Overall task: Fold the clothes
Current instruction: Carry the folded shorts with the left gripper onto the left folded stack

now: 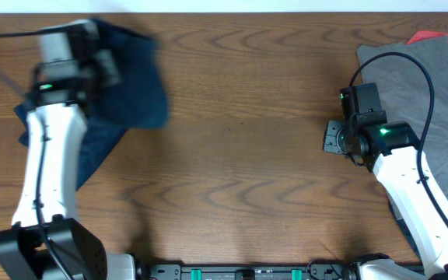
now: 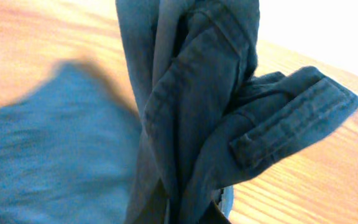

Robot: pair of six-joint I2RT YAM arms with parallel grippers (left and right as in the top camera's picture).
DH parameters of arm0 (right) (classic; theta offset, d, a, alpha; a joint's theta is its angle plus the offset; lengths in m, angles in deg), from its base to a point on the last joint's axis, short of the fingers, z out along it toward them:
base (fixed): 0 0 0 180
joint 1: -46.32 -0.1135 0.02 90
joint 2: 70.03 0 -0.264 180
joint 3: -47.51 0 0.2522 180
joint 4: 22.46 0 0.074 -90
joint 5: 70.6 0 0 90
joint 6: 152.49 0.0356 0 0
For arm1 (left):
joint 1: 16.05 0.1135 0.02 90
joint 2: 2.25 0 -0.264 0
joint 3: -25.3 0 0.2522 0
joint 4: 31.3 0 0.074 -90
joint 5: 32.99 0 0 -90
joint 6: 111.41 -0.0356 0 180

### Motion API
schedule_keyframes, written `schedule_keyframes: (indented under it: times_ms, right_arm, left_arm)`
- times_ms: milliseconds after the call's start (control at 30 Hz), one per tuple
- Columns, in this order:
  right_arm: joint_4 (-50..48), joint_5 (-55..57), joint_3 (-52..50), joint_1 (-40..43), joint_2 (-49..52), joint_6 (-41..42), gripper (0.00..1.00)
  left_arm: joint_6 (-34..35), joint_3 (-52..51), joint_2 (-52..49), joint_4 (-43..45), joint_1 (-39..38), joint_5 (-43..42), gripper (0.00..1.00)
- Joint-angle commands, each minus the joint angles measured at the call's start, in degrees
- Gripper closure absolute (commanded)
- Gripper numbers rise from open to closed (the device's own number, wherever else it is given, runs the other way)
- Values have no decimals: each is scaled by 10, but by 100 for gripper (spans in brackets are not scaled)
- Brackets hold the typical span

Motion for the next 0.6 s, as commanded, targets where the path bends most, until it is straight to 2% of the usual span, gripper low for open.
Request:
schedule_keyframes:
  times_ms: [0,300,367,400,467,500,567]
  right_arm:
    - [4,2,7,5,-4,-7,62]
    - [10,-1,7,5,-4,-7,62]
    - [10,-1,7,5,-4,-7,62]
    - [10,-1,7,5,-4,-7,61]
    - [11,-1,7,5,-4,-7,61]
    - [12,-2,7,5,-4,-7,61]
    - [15,-2,7,5,-4,-7,60]
  left_arm:
    - [8,5,-9,4,66,23,94]
    - [91,2,-62,0,188,23,94]
    - [98,2,-71,-2,199,23,88]
    - [101,2,-75,-4,203,23,63]
    - [108,2,-80,-10,210,23,31]
    - [117,2,-81,-13,213,23,19]
    - [136,2,-81,-16,216,23,1]
